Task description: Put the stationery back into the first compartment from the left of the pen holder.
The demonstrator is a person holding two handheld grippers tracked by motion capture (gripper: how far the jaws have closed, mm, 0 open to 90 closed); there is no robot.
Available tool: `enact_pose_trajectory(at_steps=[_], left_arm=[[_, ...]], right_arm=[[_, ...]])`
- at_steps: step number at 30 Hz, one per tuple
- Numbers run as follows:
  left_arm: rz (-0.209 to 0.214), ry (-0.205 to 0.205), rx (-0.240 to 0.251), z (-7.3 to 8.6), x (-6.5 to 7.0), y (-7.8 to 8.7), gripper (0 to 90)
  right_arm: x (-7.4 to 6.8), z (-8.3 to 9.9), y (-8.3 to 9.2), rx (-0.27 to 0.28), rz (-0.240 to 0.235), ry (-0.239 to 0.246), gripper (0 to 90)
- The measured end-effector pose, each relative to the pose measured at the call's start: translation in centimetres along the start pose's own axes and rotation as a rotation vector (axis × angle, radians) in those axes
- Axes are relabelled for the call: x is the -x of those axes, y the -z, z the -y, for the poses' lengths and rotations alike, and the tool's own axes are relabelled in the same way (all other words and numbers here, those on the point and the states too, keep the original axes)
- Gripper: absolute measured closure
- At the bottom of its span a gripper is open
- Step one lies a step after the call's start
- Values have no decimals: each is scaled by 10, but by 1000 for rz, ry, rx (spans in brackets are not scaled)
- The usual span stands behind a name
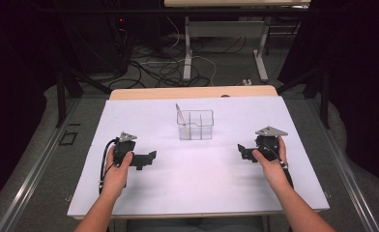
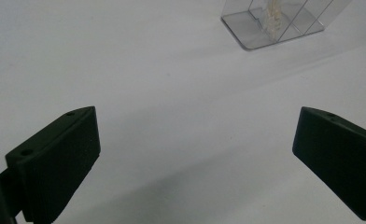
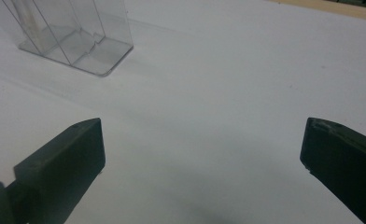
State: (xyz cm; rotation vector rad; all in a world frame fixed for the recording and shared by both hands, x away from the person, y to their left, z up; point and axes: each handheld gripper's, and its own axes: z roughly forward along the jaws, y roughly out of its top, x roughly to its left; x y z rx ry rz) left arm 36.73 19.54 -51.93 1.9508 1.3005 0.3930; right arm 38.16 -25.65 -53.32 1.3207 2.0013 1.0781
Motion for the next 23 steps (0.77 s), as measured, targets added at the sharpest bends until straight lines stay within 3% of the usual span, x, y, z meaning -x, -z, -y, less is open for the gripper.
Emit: enact_pose_trajectory(at_steps=[3, 7, 19, 23], left_arm=[[-3, -3, -6, 0, 0, 0, 7], [-5, -8, -4, -1, -1, 1, 7], [-8, -5, 2, -2, -1, 1, 7], [-8, -5, 0, -2, -3, 1, 7]], right_arm=[[1, 4, -2, -24, -10, -23, 0], [2, 7, -4, -32, 1, -6, 0], [11, 17, -8, -59, 34, -39, 0], [12, 19, -8, -66, 34, -28, 0]])
